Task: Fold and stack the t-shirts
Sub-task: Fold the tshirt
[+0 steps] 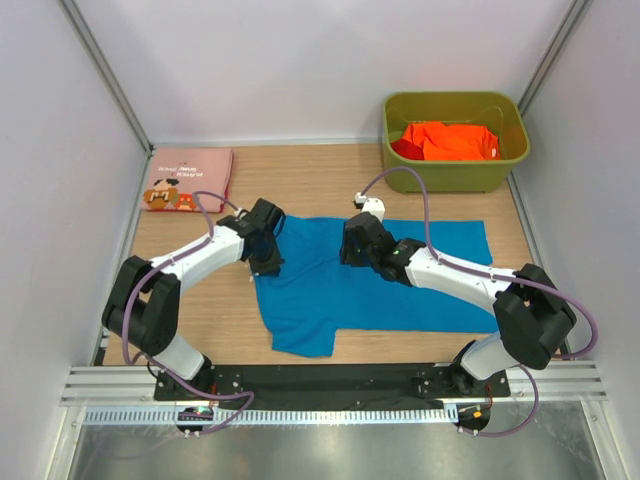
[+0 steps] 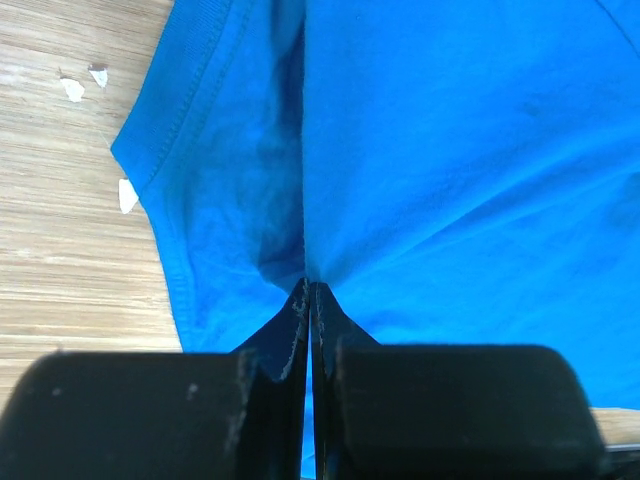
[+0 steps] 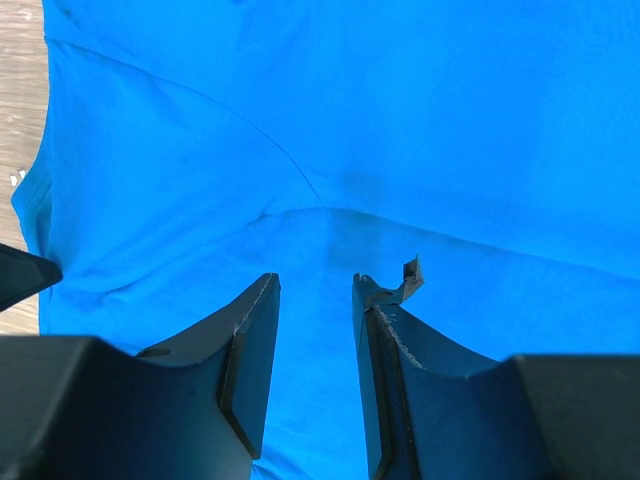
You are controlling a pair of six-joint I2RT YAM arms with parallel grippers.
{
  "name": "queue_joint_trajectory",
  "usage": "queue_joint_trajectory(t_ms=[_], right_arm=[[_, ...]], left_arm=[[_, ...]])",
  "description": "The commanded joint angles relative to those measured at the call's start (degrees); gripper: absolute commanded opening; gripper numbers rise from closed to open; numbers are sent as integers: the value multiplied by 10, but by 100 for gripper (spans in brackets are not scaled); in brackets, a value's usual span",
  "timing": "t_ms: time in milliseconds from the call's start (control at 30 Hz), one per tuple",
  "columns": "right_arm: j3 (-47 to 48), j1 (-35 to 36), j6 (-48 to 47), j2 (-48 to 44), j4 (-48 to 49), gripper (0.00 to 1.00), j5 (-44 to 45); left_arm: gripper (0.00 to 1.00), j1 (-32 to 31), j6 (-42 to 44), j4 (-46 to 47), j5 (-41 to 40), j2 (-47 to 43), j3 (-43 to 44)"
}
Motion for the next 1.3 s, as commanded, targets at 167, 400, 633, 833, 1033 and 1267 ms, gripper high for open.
queue_joint_trajectory(t_ms=[167, 400, 633, 833, 1033, 1267], right_arm=[[1, 0, -8, -6, 25, 42, 16], [-2, 0, -9, 3, 28, 42, 21], [-8, 0, -19, -3, 20, 42, 38], [-30, -22, -18, -2, 39, 42, 49], [-31, -93, -23, 32, 66, 40, 32], [-33, -173, 6, 68, 72, 39, 36]], left_arm=[[0, -7, -8, -3, -32, -8, -19], [0, -6, -28, 24, -2, 0, -46], [42, 21, 20, -31, -61, -20, 53], [40, 75, 93, 81, 31, 21, 159], [34, 93, 95, 73, 53, 167, 251], [34, 146, 69, 59, 5, 248, 261]])
